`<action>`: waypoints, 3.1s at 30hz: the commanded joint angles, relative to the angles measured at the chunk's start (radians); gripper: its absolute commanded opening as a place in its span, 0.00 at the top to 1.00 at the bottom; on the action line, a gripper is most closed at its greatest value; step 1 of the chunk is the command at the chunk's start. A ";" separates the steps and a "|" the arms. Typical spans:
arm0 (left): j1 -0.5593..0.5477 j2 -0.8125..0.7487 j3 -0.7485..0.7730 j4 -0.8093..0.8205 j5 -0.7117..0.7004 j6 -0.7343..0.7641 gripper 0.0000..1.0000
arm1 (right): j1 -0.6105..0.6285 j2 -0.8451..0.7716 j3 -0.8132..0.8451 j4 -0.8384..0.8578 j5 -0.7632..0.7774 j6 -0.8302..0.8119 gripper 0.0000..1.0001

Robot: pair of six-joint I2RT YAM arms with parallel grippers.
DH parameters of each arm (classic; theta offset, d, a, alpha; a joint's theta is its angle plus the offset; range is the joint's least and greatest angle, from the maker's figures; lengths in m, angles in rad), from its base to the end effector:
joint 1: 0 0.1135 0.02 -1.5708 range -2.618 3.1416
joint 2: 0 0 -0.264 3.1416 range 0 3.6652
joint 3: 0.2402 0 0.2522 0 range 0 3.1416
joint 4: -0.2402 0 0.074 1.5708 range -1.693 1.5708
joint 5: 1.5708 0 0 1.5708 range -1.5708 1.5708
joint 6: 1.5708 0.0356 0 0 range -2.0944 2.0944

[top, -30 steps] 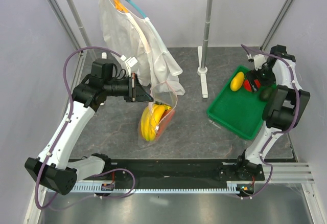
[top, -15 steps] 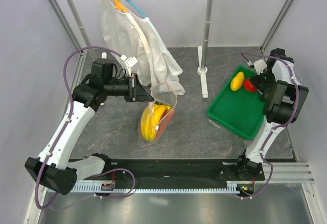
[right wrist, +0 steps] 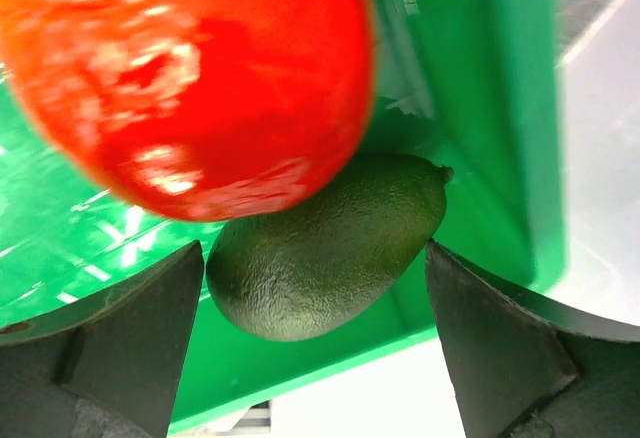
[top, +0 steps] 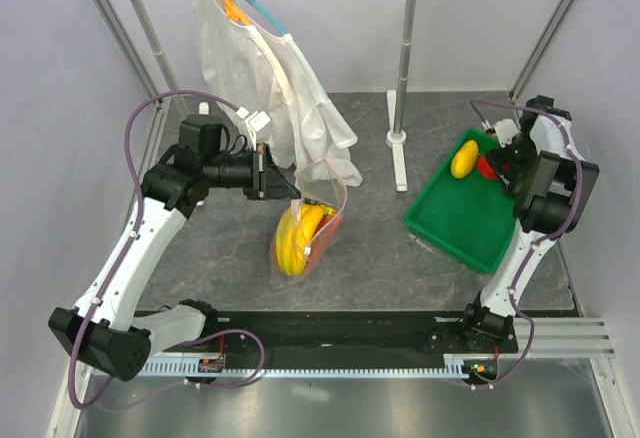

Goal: Place the food in the zip-top bag and seal the zipper
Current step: Pick up the fake fruit from the bin, then place the fake fruit in the zipper food storage bag.

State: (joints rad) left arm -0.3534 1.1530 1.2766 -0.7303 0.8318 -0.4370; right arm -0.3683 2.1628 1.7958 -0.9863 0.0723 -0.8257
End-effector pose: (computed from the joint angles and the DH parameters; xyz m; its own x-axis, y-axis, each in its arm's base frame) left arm 0.2058 -0.1040 0.3887 -0.8244 0.0003 -0.5660 0.5010 0.4656 -0.7295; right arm 0.4106 -0.1612 0.1938 -0.8923 -0.4414 -0.0945 -0.4162 0.8855 -0.2064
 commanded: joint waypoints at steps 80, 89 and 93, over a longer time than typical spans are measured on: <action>0.024 -0.029 -0.022 0.045 0.033 -0.002 0.98 | 1.161 -0.705 -0.144 0.147 -0.686 0.723 0.19; 0.036 -0.038 -0.034 0.045 0.043 -0.002 0.98 | 1.172 -0.719 0.006 0.137 -0.611 0.734 0.02; 0.065 -0.044 -0.040 0.039 0.056 -0.003 0.98 | 1.042 -0.725 0.019 0.080 -0.594 0.778 0.02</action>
State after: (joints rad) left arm -0.3180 1.1378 1.2469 -0.7219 0.8501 -0.4297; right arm 0.7849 1.4654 1.7786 -0.8555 -0.5697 -0.0971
